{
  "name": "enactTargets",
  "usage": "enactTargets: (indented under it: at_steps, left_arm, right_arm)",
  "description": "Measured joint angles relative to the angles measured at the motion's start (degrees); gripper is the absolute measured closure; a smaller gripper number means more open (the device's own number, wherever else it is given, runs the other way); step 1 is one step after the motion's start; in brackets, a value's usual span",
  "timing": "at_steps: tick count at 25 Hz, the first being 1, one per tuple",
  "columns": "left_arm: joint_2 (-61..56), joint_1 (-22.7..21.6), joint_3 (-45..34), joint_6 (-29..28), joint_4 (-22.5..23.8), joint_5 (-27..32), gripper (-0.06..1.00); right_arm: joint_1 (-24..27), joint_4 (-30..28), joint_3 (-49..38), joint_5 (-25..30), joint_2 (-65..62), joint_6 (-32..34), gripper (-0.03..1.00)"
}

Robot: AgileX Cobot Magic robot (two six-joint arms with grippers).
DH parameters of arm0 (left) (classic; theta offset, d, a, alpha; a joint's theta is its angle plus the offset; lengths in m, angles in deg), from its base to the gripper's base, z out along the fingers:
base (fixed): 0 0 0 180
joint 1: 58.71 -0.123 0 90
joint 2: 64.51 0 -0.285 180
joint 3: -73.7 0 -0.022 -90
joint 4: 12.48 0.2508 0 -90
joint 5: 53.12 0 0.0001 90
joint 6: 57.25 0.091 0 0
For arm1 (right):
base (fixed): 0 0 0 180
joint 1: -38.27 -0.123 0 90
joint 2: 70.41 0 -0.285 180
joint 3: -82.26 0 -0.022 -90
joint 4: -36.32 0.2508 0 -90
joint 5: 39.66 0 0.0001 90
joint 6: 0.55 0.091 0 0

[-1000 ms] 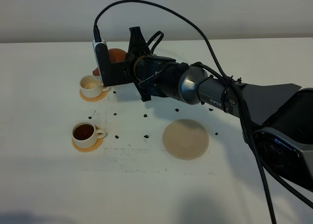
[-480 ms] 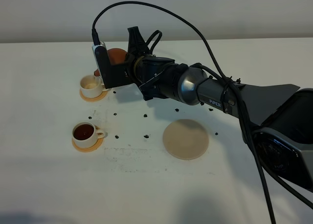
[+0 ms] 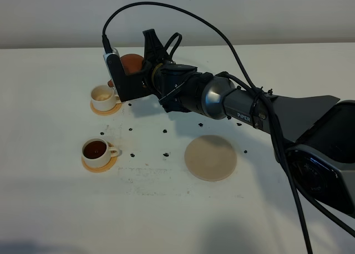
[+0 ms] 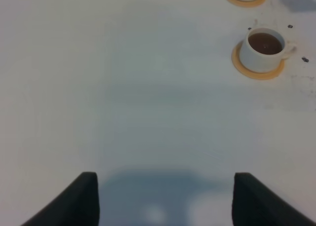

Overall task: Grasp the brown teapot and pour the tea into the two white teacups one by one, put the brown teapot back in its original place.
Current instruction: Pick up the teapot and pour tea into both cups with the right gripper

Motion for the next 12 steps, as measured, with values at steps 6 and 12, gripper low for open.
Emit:
enactTargets:
  at_steps: [6, 12]
  left_arm:
    - [0.00, 0.00, 0.00, 0.00, 0.00, 0.00, 0.40]
    - [0.00, 0.00, 0.00, 0.00, 0.00, 0.00, 0.40]
  right_arm:
    - [-0.07, -0.32, 0.00, -0.36, 0.00, 0.00, 0.87]
    - [-0.56, -1.29, 0.00, -1.99, 0.00, 0.00, 0.87]
